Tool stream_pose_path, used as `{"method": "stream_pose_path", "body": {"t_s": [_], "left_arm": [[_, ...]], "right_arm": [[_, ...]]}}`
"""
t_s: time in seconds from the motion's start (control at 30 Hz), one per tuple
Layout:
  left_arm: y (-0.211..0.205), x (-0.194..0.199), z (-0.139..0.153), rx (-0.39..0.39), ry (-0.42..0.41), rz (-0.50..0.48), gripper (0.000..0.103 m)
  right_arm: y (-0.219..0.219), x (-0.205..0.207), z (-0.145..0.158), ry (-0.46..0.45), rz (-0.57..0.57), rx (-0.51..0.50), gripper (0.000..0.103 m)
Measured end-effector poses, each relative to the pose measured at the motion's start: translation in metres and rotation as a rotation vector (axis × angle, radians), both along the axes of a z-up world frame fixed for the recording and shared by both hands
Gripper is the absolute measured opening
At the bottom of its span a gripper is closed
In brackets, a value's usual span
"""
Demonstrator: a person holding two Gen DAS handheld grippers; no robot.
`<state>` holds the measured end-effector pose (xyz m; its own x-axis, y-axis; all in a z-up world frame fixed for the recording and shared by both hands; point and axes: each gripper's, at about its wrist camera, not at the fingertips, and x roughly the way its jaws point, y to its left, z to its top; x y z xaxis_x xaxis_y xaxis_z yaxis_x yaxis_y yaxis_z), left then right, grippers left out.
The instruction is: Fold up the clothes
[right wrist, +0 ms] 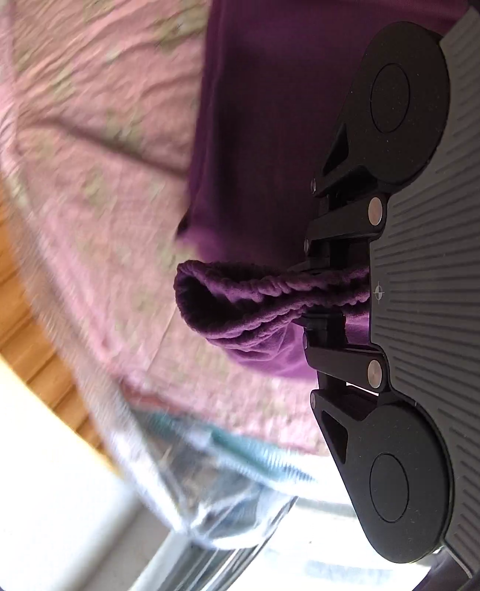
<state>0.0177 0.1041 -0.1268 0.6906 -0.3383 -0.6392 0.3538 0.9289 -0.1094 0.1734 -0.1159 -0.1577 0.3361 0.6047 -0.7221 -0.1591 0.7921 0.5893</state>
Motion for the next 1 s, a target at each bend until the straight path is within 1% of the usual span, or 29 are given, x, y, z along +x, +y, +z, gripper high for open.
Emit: {"method": "stream_pose_path", "body": {"t_s": [0.03, 0.07, 0.1, 0.13, 0.17, 0.2, 0.23, 0.3, 0.33, 0.4, 0.43, 0.47, 0.53, 0.6, 0.63, 0.67, 0.7, 0.73, 0.77, 0.83, 0.9, 0.93, 1.0], "left_arm": [[0.008, 0.011, -0.005, -0.057, 0.046, 0.032, 0.056], [0.012, 0.021, -0.010, -0.092, 0.086, 0.057, 0.055], [0.015, 0.033, -0.015, -0.105, 0.118, 0.080, 0.055], [0.019, 0.045, -0.020, -0.114, 0.148, 0.103, 0.055], [0.023, 0.055, -0.025, -0.113, 0.171, 0.127, 0.055], [0.026, 0.064, -0.028, -0.118, 0.188, 0.149, 0.055], [0.030, 0.072, -0.032, -0.134, 0.199, 0.173, 0.055], [0.036, 0.095, -0.035, -0.183, 0.213, 0.199, 0.055], [0.036, 0.108, -0.038, -0.200, 0.220, 0.206, 0.055], [0.030, 0.136, -0.046, -0.202, 0.260, 0.198, 0.055], [0.025, 0.150, -0.056, -0.188, 0.293, 0.188, 0.055], [0.020, 0.164, -0.066, -0.167, 0.326, 0.182, 0.055], [0.006, 0.183, -0.087, -0.054, 0.372, 0.217, 0.052], [-0.004, 0.188, -0.089, -0.009, 0.333, 0.193, 0.057], [-0.009, 0.189, -0.089, 0.024, 0.335, 0.186, 0.057], [-0.012, 0.187, -0.086, 0.042, 0.339, 0.186, 0.056], [-0.010, 0.184, -0.081, 0.030, 0.346, 0.188, 0.055], [-0.004, 0.177, -0.073, -0.006, 0.348, 0.190, 0.053], [0.002, 0.169, -0.065, -0.044, 0.348, 0.191, 0.053], [0.018, 0.142, -0.048, -0.130, 0.325, 0.185, 0.053], [0.030, 0.116, -0.041, -0.199, 0.338, 0.168, 0.053], [0.034, 0.105, -0.043, -0.219, 0.351, 0.156, 0.053], [0.035, 0.087, -0.052, -0.215, 0.385, 0.138, 0.053]], "right_arm": [[-0.001, 0.002, -0.013, 0.029, 0.005, -0.025, 0.016], [-0.003, 0.004, -0.025, 0.058, 0.010, -0.049, 0.018], [-0.004, 0.005, -0.035, 0.080, 0.011, -0.067, 0.016], [-0.007, 0.004, -0.034, 0.072, -0.004, -0.051, 0.021], [-0.010, 0.002, -0.031, 0.064, -0.022, -0.038, 0.037], [-0.015, -0.003, -0.024, 0.048, -0.054, -0.046, 0.043], [-0.018, -0.011, -0.014, 0.004, -0.081, -0.061, 0.051], [-0.022, -0.031, 0.007, -0.109, -0.139, -0.117, 0.053], [-0.024, -0.039, 0.012, -0.146, -0.159, -0.132, 0.054], [-0.020, -0.055, 0.017, -0.211, -0.169, -0.176, 0.043], [-0.012, -0.058, 0.016, -0.225, -0.138, -0.213, 0.025], [-0.003, -0.061, 0.011, -0.224, -0.094, -0.261, 0.018], [0.012, -0.068, -0.004, -0.223, -0.035, -0.382, 0.017], [0.013, -0.078, -0.009, -0.265, -0.010, -0.428, 0.017], [0.011, -0.078, -0.008, -0.254, -0.022, -0.425, 0.017], [0.009, -0.078, -0.006, -0.242, -0.033, -0.419, 0.018], [0.006, -0.077, -0.004, -0.232, -0.043, -0.408, 0.018], [0.002, -0.077, -0.001, -0.225, -0.056, -0.396, 0.020], [-0.002, -0.078, 0.005, -0.239, -0.080, -0.380, 0.024], [-0.004, -0.079, 0.017, -0.287, -0.103, -0.340, 0.025], [-0.005, -0.073, 0.025, -0.328, -0.108, -0.304, 0.025], [-0.002, -0.068, 0.024, -0.334, -0.092, -0.303, 0.025], [0.008, -0.051, 0.018, -0.322, -0.059, -0.308, 0.024]]}}
